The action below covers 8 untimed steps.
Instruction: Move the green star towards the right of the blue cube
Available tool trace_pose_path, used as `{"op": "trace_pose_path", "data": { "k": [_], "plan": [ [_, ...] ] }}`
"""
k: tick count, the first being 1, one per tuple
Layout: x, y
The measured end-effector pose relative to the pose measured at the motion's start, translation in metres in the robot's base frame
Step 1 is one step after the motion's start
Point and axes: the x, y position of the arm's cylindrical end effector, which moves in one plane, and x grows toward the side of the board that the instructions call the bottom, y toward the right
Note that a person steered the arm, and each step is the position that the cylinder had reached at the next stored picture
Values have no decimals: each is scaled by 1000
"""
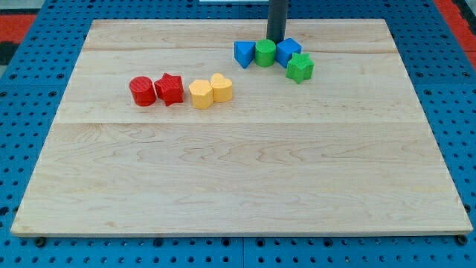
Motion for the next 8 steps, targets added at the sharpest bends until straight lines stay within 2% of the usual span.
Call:
{"op": "trace_pose_path", "data": {
  "k": [3,4,6,8],
  "plan": [
    [-1,113],
    [13,112],
    [67,109],
    [141,73]
  ]
}}
